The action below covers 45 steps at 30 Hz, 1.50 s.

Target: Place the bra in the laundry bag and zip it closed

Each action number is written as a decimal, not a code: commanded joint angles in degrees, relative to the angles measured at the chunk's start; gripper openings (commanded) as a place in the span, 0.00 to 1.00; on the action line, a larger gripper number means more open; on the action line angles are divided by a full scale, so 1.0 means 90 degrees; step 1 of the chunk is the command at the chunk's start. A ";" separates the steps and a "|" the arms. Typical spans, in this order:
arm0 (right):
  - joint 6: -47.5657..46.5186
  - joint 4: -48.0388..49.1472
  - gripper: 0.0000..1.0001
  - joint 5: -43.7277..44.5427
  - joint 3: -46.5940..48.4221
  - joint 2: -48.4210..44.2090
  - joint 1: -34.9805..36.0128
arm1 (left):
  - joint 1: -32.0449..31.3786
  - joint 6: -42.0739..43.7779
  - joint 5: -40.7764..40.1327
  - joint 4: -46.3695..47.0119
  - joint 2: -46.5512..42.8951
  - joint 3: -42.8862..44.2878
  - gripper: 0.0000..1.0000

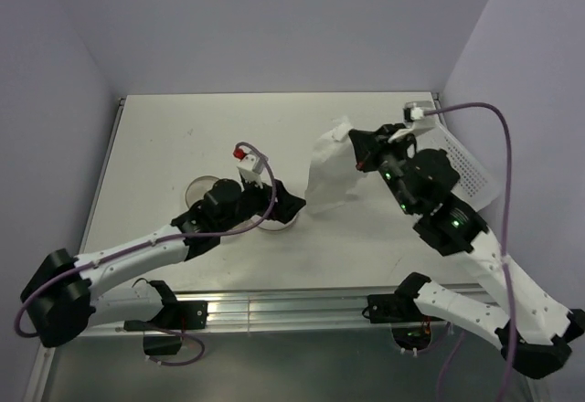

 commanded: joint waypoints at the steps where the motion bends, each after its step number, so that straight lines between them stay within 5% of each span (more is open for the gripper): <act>1: -0.0174 -0.0674 0.00 0.0940 0.0746 -0.0674 0.0721 | -0.0099 0.0172 -0.0418 -0.0040 -0.0858 0.0130 0.99; 8: -0.0369 -0.1320 0.00 0.1879 0.1947 -0.0695 0.2041 | -0.0109 0.0192 -0.0614 -0.0609 -0.1269 0.0531 0.99; 17: -0.0789 -0.1195 0.00 0.2114 0.2154 0.0114 0.2112 | -0.0118 0.0143 -0.0585 -0.0541 -0.1095 0.0511 0.99; 25: -0.0330 0.0231 0.00 -0.0531 0.0865 0.1342 -0.0649 | -0.0118 0.0143 -0.0614 -0.0375 -0.0655 0.0472 0.99; 32: -0.0320 0.1451 0.00 -0.1440 0.0825 0.3394 -0.1462 | -0.0118 0.0182 -0.0624 -0.0306 -0.0177 0.0531 0.98; 37: -0.0584 0.1454 0.00 -0.1568 0.1917 0.5075 -0.1795 | -0.0118 0.0221 -0.0741 -0.0315 0.0048 0.0628 0.98; 41: -0.0370 0.1696 0.00 -0.1334 0.1589 0.4863 -0.1737 | -0.0118 0.0085 -0.0819 -0.0335 0.0156 0.0619 0.95; 45: 0.0010 0.2126 0.00 -0.0905 -0.0097 0.3636 -0.1551 | -0.0118 -0.0159 -0.0965 -0.0267 0.0029 0.0424 0.87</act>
